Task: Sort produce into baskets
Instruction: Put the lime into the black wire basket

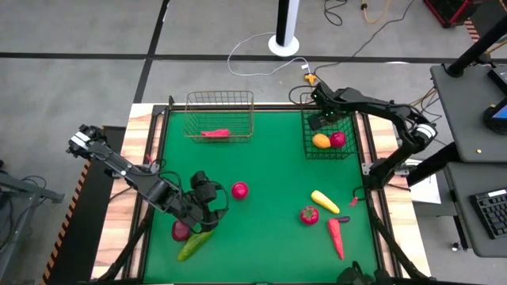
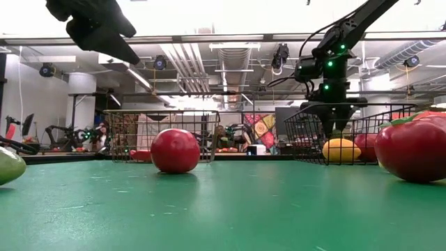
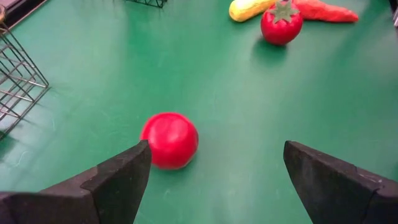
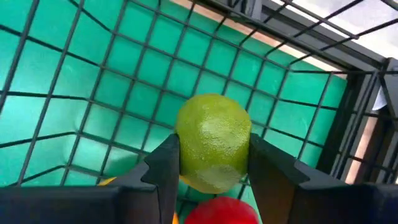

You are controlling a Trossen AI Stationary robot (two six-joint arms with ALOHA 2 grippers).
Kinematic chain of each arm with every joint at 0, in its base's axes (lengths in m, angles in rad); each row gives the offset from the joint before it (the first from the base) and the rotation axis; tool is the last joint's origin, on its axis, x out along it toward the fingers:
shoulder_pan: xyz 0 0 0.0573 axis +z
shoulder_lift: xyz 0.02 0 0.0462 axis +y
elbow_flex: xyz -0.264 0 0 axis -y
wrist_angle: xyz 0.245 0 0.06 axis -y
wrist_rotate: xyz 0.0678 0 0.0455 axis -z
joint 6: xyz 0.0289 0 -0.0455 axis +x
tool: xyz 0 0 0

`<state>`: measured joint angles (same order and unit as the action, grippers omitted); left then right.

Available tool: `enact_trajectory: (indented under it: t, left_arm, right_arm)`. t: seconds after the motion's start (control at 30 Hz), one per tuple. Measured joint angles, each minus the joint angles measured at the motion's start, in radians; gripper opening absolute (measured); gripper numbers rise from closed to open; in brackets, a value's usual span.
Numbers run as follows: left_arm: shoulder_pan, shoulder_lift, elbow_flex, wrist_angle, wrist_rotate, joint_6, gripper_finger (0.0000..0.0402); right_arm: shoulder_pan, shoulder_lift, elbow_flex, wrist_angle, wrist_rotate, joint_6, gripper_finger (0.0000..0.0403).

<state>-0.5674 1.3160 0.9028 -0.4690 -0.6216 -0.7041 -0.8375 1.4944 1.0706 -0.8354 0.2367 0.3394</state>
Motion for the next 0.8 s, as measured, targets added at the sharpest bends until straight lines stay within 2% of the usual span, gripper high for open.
enact_trajectory:
  t: [0.33,0.8]
  left_arm:
    - [0.000,0.015,0.000,0.026,0.000,-0.020,0.0346]
    - [0.000,0.015,0.000,0.028,-0.020,-0.023,0.0346]
  right_arm:
    - [-0.001,0.000,-0.059,0.121,0.001,-0.003,0.0162]
    - [-0.001,0.000,-0.093,0.169,0.000,-0.019,0.0168]
